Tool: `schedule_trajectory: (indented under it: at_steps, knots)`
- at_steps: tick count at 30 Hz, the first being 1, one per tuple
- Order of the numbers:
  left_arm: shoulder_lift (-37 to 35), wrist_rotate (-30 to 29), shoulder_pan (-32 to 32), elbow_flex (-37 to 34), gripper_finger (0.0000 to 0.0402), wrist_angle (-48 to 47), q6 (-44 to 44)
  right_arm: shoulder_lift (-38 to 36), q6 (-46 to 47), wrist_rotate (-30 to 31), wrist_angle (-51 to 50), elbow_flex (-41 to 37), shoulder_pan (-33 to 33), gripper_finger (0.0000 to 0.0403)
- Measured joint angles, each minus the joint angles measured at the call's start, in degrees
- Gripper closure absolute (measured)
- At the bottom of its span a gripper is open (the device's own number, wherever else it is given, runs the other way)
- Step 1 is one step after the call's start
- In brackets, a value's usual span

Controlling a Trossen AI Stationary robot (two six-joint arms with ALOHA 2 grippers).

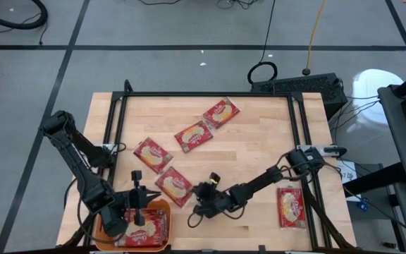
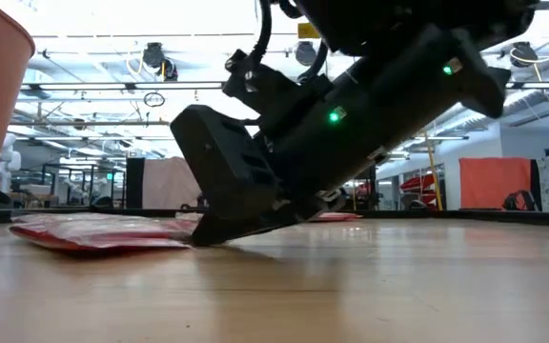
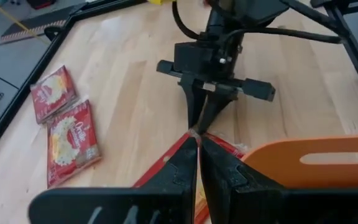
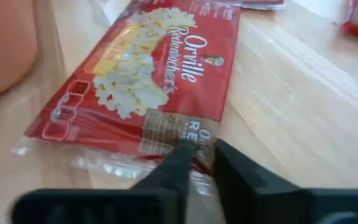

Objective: Sort popcorn bags into baskets
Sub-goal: Put the popcorn bag into the orange bin

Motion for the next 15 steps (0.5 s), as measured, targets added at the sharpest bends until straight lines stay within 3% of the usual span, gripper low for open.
schedule_trajectory:
  at_steps: [3,8,15]
  knots:
    - [0.00,-0.02,0.02,0.00,0.0376,0.00,0.08,-0.18,-2.77,-1.13,-0.06,0.00,-0.51,0.0391]
    - [0.00,-0.02,0.00,0.00,0.0376,-0.13,0.17,-3.31,-3.27,-1.99,-5.00,-0.14,-0.52,0.0395]
    - [0.01,-1.15,0.56,0.00,0.0376,0.13,0.37,-9.71,-6.87,3.25,-7.92,-0.13,1.74,0.0402]
